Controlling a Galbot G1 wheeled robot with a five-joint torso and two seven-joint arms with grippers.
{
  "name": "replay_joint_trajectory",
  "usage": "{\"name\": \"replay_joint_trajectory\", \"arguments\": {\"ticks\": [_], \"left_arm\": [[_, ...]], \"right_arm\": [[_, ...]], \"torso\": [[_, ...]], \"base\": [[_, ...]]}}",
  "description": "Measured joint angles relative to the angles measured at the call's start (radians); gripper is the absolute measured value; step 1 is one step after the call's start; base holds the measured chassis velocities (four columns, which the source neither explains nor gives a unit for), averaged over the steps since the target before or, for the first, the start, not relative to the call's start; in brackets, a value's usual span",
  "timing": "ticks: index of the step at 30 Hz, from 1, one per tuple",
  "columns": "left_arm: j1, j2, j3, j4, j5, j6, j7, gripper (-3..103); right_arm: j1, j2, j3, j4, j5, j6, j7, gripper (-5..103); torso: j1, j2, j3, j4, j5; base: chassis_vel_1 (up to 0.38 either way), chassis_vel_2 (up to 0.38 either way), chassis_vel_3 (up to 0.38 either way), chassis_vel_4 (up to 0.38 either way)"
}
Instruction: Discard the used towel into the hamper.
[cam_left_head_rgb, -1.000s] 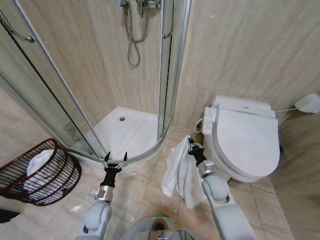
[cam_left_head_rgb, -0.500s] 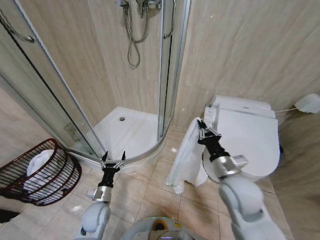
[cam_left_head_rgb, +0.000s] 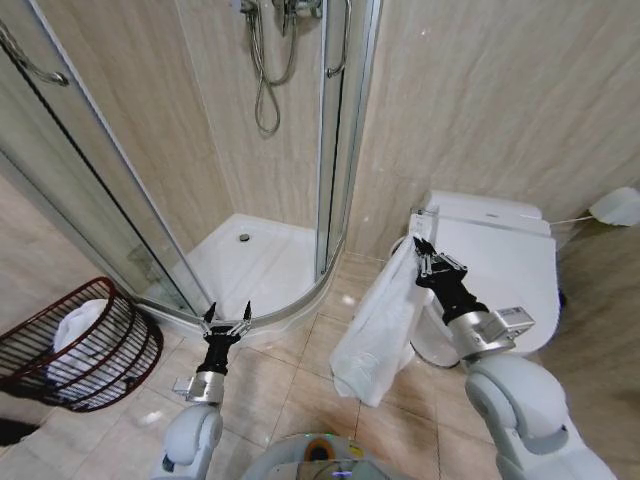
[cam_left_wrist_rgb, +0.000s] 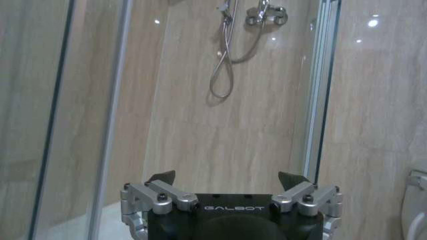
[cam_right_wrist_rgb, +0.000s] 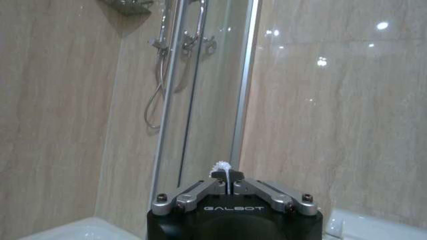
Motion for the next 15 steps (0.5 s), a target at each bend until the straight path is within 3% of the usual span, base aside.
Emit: {"name": "replay_joint_trajectory", "arguments": {"ticks": [15], "left_arm": [[-0.01,0.0,0.001,0.012,0.005,0.007,0.011,100]], "right_arm": [[-0.03,0.003,-0.037,-0.005,-0.039,0.015,-0.016,1]], "torso": [[0.0,0.0,0.0,0.0,-0.0001]], "base": [[0.047,0.046,0.05,0.047]]}}
